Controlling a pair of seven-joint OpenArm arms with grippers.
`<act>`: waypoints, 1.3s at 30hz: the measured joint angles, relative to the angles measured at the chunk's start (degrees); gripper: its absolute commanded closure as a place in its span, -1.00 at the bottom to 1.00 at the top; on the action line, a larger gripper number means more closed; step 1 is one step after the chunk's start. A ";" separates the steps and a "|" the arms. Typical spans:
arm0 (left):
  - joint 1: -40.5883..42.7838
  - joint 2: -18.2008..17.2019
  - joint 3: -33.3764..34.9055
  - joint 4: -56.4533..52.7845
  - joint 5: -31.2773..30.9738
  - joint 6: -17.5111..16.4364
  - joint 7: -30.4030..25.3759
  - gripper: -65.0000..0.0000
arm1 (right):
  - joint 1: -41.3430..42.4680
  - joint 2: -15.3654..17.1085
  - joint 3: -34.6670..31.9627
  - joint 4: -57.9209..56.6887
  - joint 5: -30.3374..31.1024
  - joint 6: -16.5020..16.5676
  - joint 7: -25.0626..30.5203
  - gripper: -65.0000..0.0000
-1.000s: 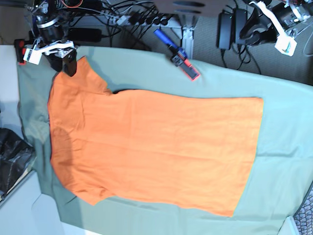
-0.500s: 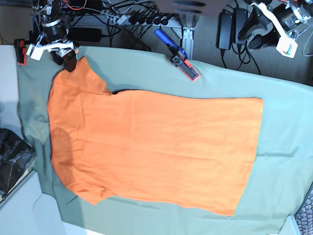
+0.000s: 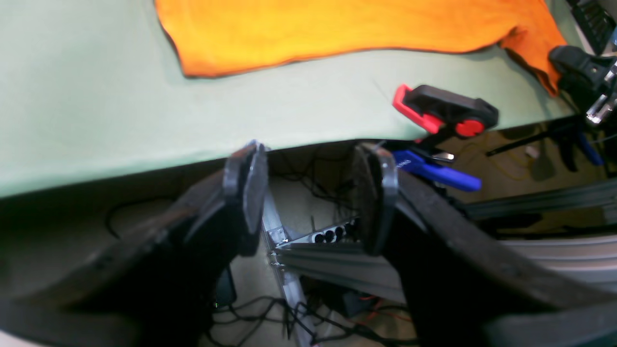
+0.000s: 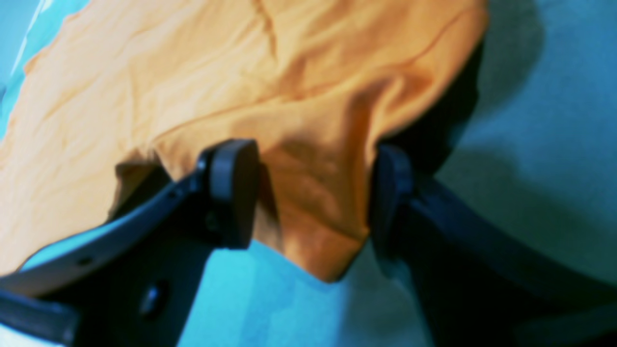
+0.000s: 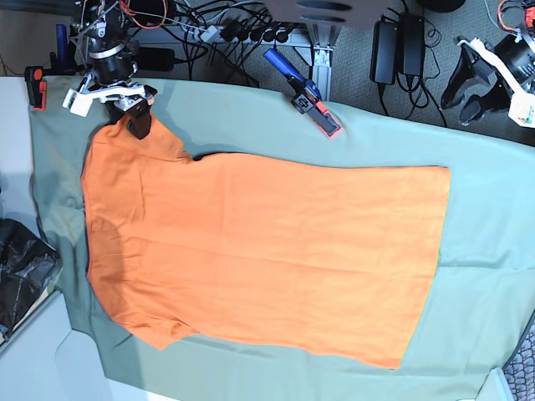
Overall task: Fold the T-shirt properly
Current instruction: 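Grasp the shirt shoulder with the right gripper and the hem corner with the left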
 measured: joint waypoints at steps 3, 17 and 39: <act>-1.77 -0.46 0.02 -0.11 1.14 1.05 0.37 -0.03 | 0.00 -0.15 0.00 0.00 -0.02 0.00 0.09 -0.08; -19.52 -0.79 0.35 -17.64 0.35 4.37 2.49 -0.03 | -0.15 -0.28 -0.04 0.02 -3.23 0.00 1.73 -0.08; -30.34 -1.36 14.86 -26.67 2.05 3.89 2.27 0.01 | -0.15 -1.42 -0.04 0.02 -4.63 0.00 2.01 -0.08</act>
